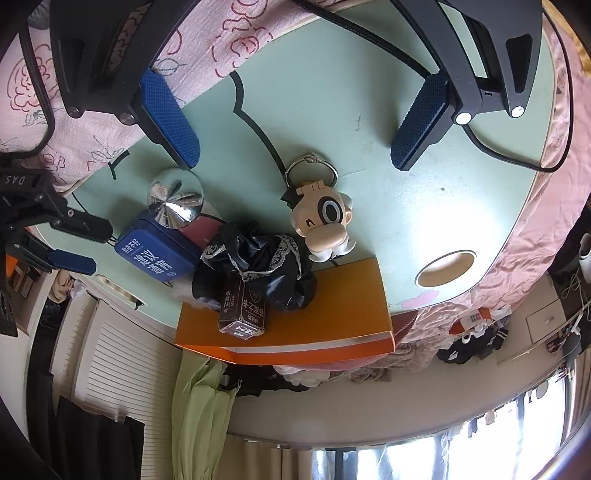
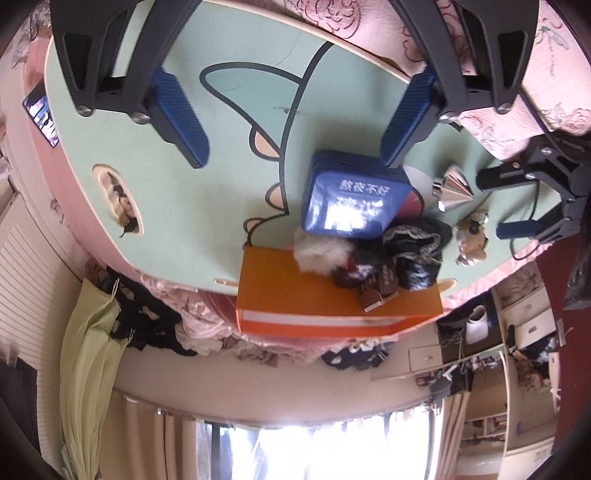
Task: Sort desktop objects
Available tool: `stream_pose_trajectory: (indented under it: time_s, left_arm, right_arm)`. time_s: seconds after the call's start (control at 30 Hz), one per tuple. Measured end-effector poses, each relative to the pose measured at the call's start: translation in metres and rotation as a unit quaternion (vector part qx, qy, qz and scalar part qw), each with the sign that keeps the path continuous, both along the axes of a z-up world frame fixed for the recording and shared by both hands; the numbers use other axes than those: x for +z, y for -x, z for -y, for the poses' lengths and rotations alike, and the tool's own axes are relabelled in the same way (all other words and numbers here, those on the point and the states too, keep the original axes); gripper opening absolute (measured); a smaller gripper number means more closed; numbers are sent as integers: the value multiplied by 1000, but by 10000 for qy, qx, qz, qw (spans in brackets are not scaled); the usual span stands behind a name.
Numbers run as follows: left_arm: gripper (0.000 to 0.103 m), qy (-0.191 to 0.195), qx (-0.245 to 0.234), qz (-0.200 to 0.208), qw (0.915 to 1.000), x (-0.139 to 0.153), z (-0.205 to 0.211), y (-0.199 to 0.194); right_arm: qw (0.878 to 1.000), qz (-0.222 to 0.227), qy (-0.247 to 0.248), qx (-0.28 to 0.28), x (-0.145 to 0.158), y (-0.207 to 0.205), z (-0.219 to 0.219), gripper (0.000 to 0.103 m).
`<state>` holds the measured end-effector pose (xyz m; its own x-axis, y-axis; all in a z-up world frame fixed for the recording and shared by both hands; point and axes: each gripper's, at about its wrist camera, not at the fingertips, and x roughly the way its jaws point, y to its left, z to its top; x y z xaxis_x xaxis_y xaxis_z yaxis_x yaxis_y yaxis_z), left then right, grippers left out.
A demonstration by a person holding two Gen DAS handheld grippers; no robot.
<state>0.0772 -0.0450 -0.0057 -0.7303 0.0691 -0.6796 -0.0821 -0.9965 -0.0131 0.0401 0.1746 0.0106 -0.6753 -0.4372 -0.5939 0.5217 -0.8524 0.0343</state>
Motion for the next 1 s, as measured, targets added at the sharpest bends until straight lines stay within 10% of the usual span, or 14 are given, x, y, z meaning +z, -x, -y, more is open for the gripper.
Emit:
stream_pose_trajectory:
  time_s: [0.33,0.6,0.83,1.0]
  left_arm:
    - [103,-9,1,-6,10000,0,0,0]
    - [103,-12,0,-12,10000,0,0,0]
    - [103,-29,-18,-42,10000,1,-2,1]
    - [103,-35,-20,-61,10000,1,-3,0]
  right_arm:
    - [9965,702,436,115,119,88,13,26]
    - [9645,2445,-934,363,83,191,95,26]
    - [9352,2459,-2538,-237,35,214,150,26]
    - [9189,2528,-3010,-345,7,222,161,44]
